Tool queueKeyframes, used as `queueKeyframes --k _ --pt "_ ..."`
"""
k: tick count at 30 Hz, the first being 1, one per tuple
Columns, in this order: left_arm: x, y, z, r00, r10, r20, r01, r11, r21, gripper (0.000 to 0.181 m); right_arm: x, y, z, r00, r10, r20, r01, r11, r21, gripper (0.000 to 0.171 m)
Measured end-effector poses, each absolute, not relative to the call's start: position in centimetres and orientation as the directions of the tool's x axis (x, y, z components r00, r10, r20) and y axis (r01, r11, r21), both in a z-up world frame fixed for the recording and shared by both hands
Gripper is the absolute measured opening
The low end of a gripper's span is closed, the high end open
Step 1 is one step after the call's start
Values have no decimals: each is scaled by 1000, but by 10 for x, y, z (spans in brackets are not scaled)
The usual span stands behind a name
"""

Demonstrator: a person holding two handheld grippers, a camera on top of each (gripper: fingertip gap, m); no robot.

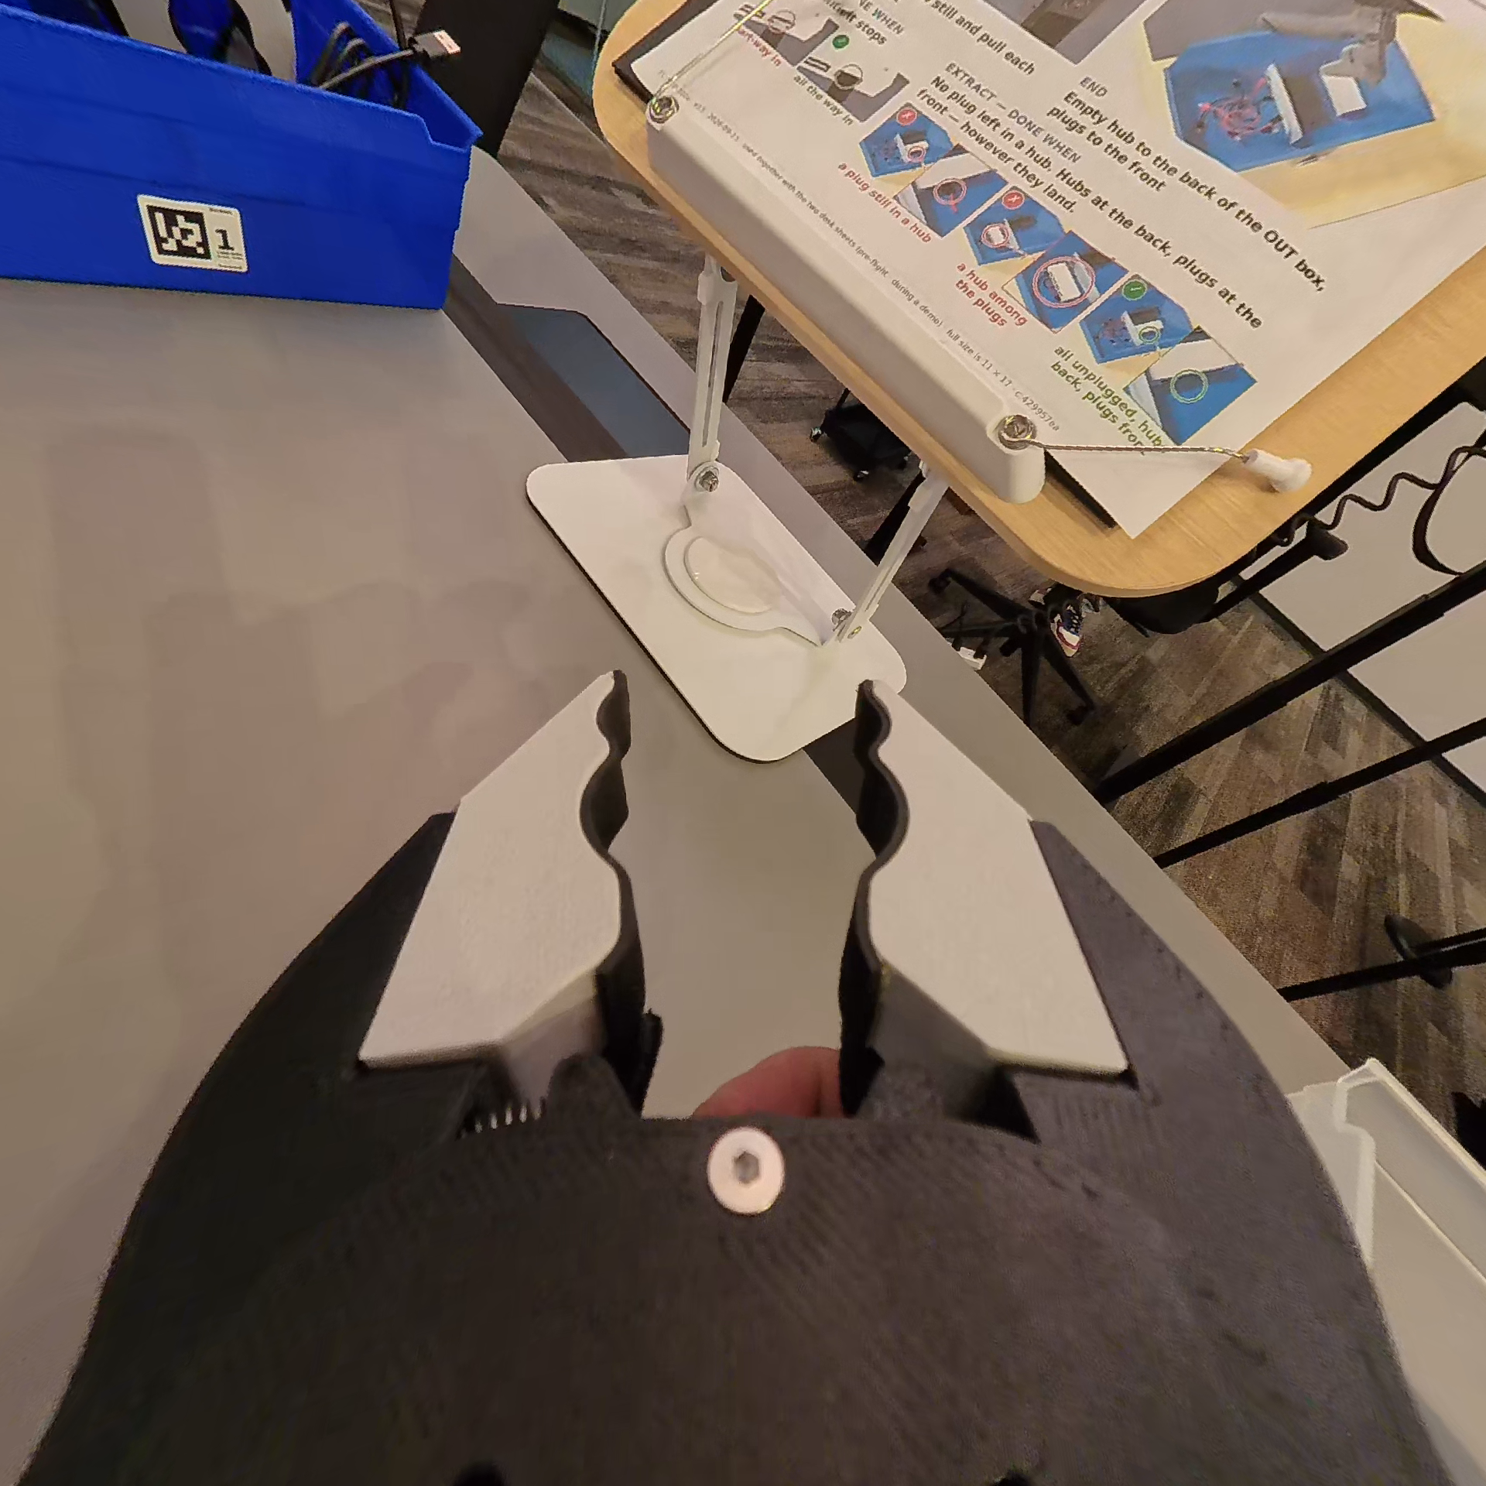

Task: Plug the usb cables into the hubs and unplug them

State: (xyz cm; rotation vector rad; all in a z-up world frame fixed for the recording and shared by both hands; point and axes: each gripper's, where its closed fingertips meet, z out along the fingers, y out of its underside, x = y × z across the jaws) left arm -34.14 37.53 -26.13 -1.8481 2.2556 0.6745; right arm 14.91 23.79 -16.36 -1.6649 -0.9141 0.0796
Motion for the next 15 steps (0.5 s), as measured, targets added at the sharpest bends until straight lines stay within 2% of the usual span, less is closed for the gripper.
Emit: queueKeyframes --k 2,10,15 --pt "-342 375 -257 -251 -882 -399 -953 152 264 31 150 238 -164 692 596 407 519 -19 -855 54" --pt "-340 369 -248 -262 -859 -440 -952 157 261 30 151 239 -165 692 597 406 519 -21 -855 53" --pt "-344 365 -261 -264 -888 -377 -946 162 281 29 149 238 -165 688 599 408 522 -19 -853 53"
